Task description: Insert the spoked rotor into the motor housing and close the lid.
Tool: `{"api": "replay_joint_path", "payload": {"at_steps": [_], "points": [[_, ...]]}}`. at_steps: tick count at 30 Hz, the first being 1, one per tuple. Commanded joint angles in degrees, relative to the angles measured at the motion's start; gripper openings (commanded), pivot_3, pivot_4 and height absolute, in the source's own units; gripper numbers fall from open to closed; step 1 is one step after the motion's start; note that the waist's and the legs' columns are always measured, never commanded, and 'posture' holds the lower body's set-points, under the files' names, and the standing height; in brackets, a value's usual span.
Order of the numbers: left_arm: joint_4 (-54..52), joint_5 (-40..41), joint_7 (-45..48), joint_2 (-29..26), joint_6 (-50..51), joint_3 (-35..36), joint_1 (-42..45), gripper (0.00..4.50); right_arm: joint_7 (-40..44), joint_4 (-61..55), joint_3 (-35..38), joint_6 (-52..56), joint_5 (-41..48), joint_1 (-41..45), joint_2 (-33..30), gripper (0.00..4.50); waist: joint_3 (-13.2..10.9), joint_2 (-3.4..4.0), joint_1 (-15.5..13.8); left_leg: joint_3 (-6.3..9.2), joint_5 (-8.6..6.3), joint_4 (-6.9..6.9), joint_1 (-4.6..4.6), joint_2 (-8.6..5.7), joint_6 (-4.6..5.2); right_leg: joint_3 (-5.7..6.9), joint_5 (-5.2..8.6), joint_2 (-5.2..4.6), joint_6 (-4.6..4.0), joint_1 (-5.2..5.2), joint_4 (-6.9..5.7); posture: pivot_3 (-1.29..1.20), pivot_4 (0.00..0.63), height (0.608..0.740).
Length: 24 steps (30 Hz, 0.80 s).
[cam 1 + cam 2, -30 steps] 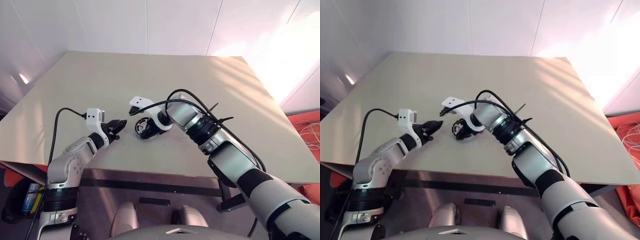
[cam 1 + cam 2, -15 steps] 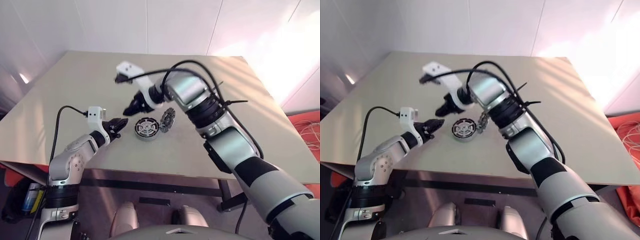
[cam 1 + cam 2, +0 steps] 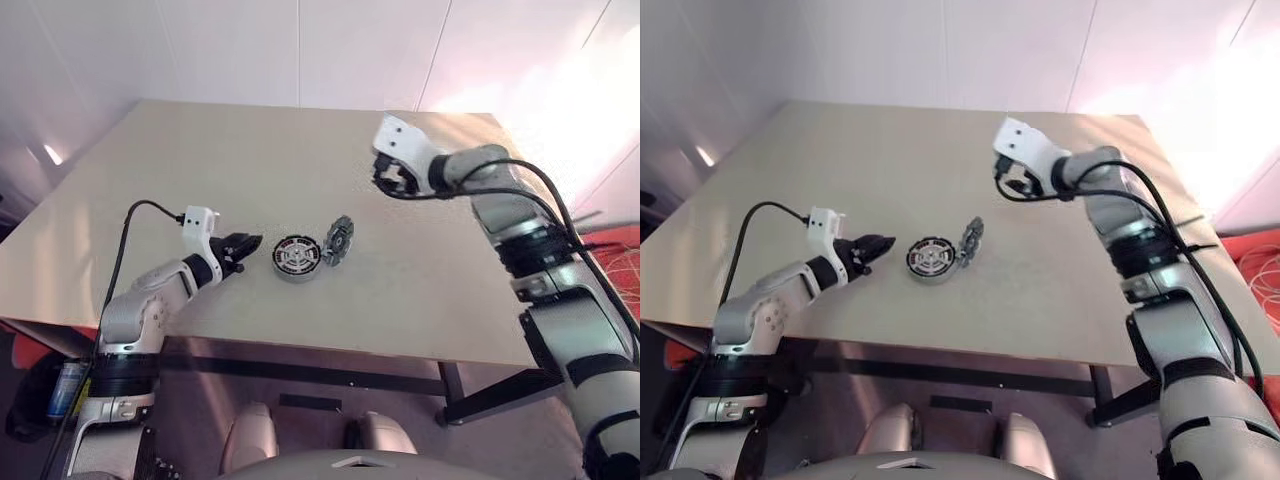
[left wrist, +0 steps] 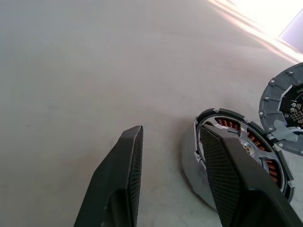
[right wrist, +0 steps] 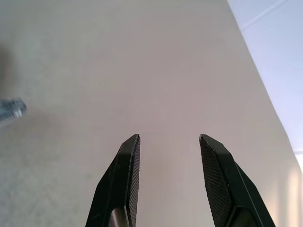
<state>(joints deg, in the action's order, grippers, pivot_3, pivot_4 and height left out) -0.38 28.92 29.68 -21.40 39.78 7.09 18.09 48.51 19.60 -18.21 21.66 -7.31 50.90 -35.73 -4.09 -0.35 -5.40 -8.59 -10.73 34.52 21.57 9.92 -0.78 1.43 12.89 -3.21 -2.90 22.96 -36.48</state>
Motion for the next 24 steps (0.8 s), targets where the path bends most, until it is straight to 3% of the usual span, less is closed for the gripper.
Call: {"api": "replay_joint_path", "payload": {"at_steps": [1,2,5,10,24], "points": [[0.7,-1.1,1.0,-0.9,-2.0,-0.2,2.0,2.02,-0.7,-8.6,2.5,1.8,0.4,-5.4,-1.0,2.21,0.0,0.02,0.1,-0.02,0.0,0.01,-0.01,0.0,0.01,-0.01,0.0,0.0,-0.01,0.02,-0.02,0.0,0.0,0.74],[1.0,-1.5,1.3,-1.0,-2.4,-0.4,2.2,2.02,-1.1,-10.7,2.4,2.0,0.0,-8.3,-1.4,2.21,0.0,0.02,0.0,-0.01,0.0,0.01,-0.01,0.01,0.02,0.0,0.0,0.01,-0.01,0.01,-0.02,0.0,0.0,0.74],[2.0,-2.6,1.3,-1.0,-3.7,-0.5,2.8,2.02,-3.1,-14.4,1.9,0.1,-1.5,-16.5,-2.0,1.59,0.0,0.02,-0.2,0.0,-0.02,0.01,-0.05,0.03,0.05,0.01,0.01,0.01,-0.02,-0.07,0.0,0.0,0.0,0.74],[2.3,-3.7,1.6,-1.3,-4.4,-0.9,2.7,2.02,-2.6,-21.7,2.2,4.6,0.4,-22.6,0.2,0.02,0.0,0.03,0.0,-0.01,-0.04,0.04,-0.09,-0.03,0.11,0.0,0.01,-0.04,-0.01,-0.15,0.04,0.0,0.0,0.74],[0.1,-4.4,1.2,-1.4,-3.5,-0.7,0.6,2.02,-3.6,-25.9,1.1,13.2,3.0,-15.9,10.1,0.02,0.0,0.05,0.0,0.0,-0.04,0.01,-0.41,0.04,0.11,0.0,0.02,-0.01,0.0,-0.36,-0.05,0.0,0.0,0.74]]}}
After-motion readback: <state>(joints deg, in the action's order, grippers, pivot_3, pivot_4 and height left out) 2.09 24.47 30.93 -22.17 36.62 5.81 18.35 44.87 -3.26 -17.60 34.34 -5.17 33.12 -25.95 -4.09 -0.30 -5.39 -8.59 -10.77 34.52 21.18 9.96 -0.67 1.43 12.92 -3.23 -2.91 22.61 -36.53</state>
